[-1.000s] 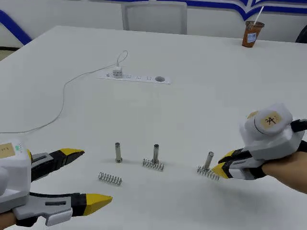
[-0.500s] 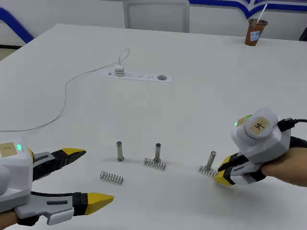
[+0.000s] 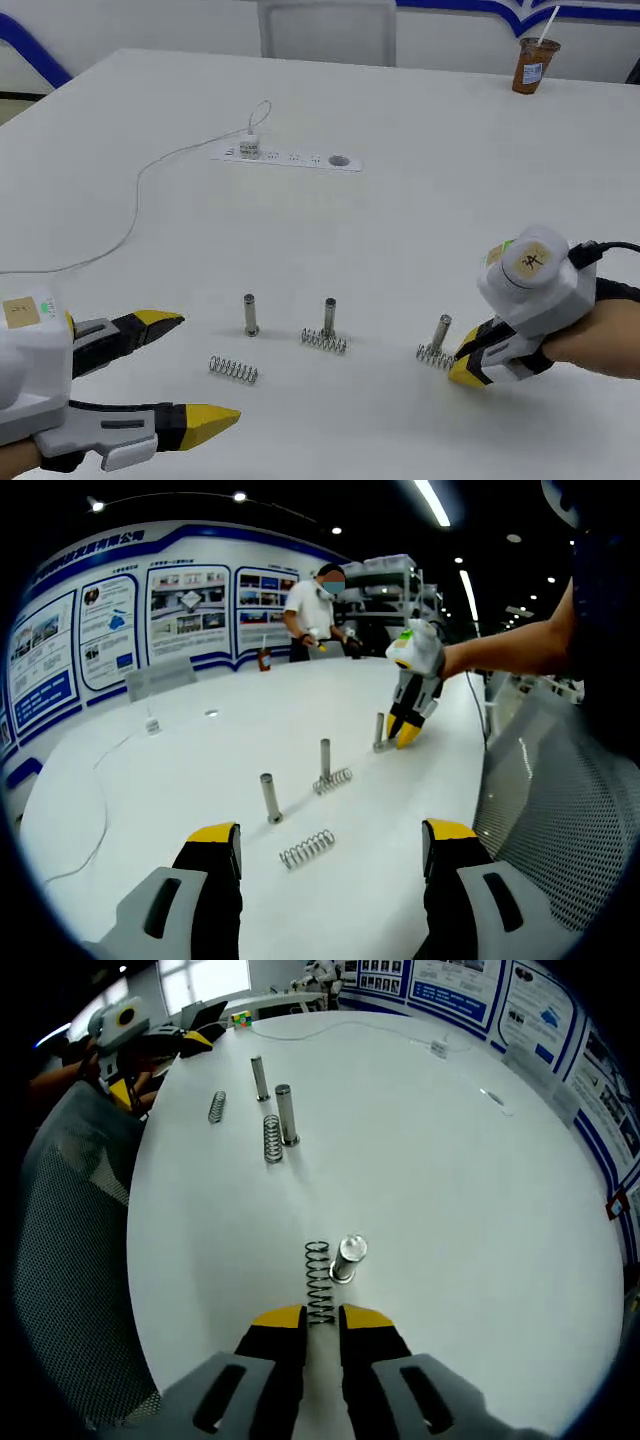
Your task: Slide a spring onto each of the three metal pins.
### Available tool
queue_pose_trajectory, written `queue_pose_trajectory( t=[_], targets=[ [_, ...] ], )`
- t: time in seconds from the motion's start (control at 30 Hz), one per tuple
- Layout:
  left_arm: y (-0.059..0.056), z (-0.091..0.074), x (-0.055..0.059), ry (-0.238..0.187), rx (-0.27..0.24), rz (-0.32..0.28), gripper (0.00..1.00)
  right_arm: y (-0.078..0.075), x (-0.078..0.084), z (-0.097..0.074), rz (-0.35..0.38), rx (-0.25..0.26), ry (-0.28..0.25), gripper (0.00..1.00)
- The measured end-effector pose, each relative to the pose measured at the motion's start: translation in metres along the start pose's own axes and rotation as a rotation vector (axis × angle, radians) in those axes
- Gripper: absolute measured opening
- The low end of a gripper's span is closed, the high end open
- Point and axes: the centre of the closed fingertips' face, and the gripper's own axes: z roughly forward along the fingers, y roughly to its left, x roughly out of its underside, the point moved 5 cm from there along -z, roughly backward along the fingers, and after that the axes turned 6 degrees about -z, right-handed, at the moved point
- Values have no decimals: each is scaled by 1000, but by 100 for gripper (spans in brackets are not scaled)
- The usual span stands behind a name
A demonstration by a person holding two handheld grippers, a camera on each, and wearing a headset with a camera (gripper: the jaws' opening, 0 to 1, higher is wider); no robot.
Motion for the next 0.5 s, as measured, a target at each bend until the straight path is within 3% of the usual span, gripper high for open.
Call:
queue_pose_trajectory(
  t=[0.5],
  targets=[
    [-6, 2, -3, 0, 19, 9, 74, 1, 0, -1, 10, -10, 18, 11]
  ],
)
